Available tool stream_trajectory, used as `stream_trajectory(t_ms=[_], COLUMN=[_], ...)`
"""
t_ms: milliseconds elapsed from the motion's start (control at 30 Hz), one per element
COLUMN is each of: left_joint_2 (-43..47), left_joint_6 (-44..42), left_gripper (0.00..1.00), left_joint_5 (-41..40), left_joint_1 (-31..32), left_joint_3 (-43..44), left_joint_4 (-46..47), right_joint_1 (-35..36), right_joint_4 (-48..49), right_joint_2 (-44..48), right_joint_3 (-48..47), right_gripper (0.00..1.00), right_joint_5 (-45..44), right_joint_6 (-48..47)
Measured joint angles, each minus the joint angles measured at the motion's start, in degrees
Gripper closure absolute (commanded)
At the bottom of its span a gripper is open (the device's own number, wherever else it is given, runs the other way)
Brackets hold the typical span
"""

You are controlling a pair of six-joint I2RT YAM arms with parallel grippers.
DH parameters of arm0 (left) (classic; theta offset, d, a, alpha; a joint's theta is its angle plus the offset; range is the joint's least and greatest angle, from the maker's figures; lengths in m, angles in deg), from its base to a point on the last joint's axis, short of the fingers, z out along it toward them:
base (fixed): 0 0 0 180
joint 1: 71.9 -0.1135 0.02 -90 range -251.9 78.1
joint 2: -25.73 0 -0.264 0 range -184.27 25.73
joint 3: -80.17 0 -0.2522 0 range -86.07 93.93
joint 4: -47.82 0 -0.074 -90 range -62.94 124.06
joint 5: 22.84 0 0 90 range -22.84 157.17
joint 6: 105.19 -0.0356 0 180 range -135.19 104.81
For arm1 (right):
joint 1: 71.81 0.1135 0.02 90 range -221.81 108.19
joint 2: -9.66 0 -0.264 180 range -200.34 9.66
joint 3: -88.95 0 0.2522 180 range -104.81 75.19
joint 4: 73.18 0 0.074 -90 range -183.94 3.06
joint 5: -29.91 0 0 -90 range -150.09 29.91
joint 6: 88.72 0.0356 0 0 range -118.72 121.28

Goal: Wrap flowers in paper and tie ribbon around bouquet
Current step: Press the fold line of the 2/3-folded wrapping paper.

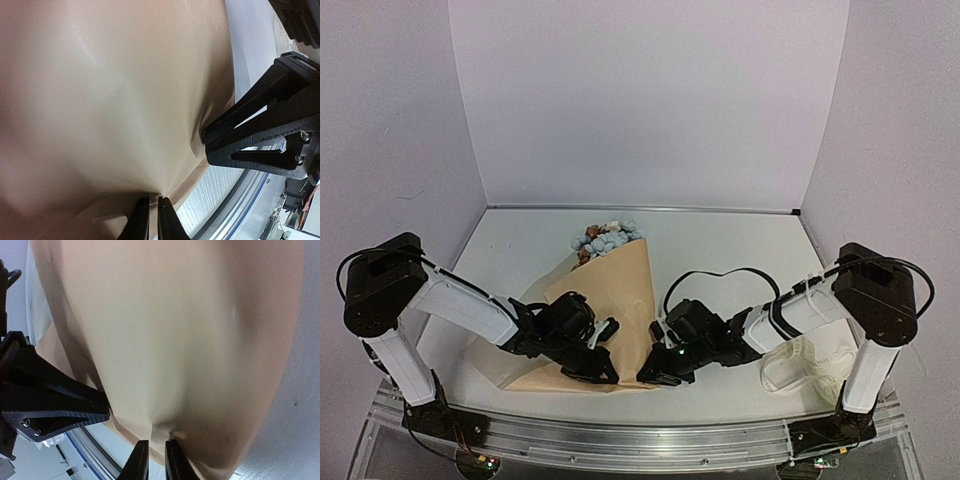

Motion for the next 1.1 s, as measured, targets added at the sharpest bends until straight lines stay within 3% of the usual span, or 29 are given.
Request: stream_trajectory(t_ms=[633, 1100], left_joint_2=[0.00, 0.07], left_joint_6=[-0.52, -0.72], left_gripper=[1.00, 1.00], left_joint_5=[-1.59, -1.66], left_joint_1=[-0.98, -1.93], left_joint_3=[-0.07, -0.07], left_joint_4=[-0.46, -0.70], right_joint_1=[-9.23, -18.62], right_joint_4=[8.82, 10.01], right_joint_2=[-6.72, -13.98], right_joint_3=[-4.25, -13.34], right_gripper=[0.88, 0.88], right_joint_5=[1.38, 1.61], right_joint_6=[8.15, 11.69])
